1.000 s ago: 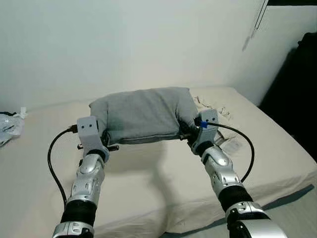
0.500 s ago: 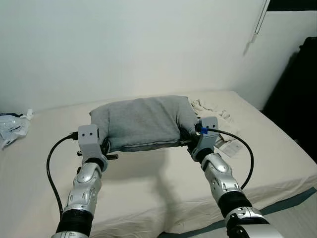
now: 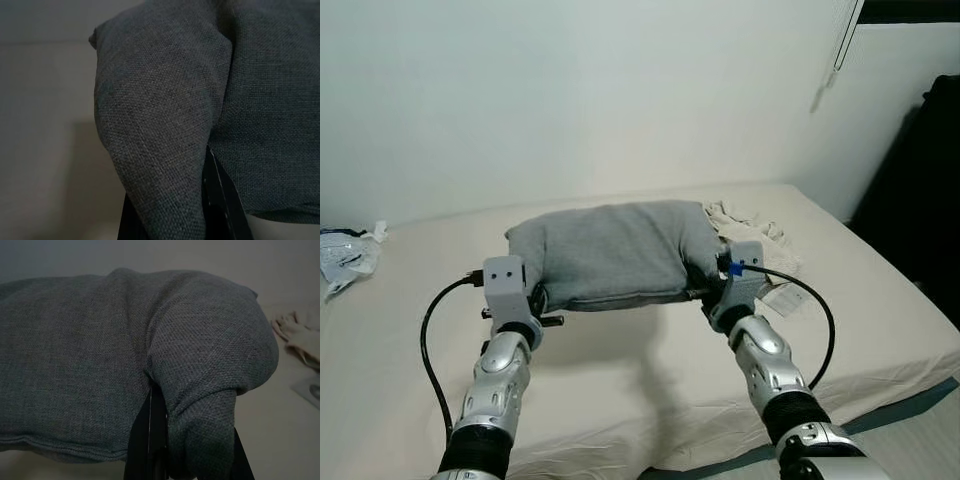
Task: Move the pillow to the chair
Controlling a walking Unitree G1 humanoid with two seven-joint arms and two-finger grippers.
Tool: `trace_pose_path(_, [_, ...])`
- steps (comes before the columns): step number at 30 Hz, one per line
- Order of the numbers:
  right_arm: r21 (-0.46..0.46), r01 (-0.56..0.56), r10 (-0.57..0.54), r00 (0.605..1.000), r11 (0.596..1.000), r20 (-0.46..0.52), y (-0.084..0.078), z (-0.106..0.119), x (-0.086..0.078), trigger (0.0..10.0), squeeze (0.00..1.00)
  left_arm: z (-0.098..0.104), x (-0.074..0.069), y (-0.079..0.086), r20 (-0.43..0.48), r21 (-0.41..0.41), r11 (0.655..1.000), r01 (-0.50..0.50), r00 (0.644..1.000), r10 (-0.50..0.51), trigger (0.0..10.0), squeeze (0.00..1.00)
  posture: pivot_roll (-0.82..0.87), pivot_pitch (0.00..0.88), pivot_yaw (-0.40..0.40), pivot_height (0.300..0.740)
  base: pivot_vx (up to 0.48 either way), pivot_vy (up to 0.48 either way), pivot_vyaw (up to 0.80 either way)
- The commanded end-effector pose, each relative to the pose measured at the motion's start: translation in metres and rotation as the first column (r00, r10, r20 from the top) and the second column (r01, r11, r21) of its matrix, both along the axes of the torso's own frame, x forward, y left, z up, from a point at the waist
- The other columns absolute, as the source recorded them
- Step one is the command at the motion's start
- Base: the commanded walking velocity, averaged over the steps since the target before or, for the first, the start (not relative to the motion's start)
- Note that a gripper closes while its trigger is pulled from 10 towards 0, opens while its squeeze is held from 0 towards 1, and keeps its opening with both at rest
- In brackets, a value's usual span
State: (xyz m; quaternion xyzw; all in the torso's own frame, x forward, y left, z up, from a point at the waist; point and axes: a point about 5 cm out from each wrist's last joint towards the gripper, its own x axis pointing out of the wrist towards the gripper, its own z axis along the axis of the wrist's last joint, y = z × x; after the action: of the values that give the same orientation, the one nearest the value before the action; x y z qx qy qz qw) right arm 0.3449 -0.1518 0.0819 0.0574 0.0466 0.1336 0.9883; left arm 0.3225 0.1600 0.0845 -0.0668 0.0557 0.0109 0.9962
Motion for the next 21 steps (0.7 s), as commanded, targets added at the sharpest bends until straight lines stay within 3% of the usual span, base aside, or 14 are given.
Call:
trace_pose_path(1, [0.02, 0.006, -0.007, 1.0, 1.0, 0.017, 0.0011, 0.0038, 0.0013, 10.0, 0.0, 0.0039, 0.0006, -0.0008, 0.036, 0.006, 1.0, -0.004, 0.999, 0.004, 10.0, 0.0, 0.02, 0.016, -0.042, 0.74, 0.0, 0.0, 0.0])
trace_pose_path(11, [0.007, -0.006, 0.006, 1.0, 1.0, 0.028, 0.0047, 0.0029, -0.0017, 10.0, 0.0, 0.0118, -0.0025, -0.0001, 0.1, -0.051, 0.999, -0.001, 0.995, 0.006, 10.0, 0.0, 0.01, 0.048, -0.03, 0.74, 0.0, 0.0, 0.0])
trace_pose_path(21, [-0.014, -0.029, 0.03, 0.999, 0.999, 0.03, 0.0098, 0.0001, -0.005, 10.0, 0.0, 0.0079, -0.0034, -0.0068, 0.093, -0.073, 0.997, -0.005, 0.996, 0.012, 10.0, 0.0, -0.01, 0.039, -0.025, 0.74, 0.0, 0.0, 0.0])
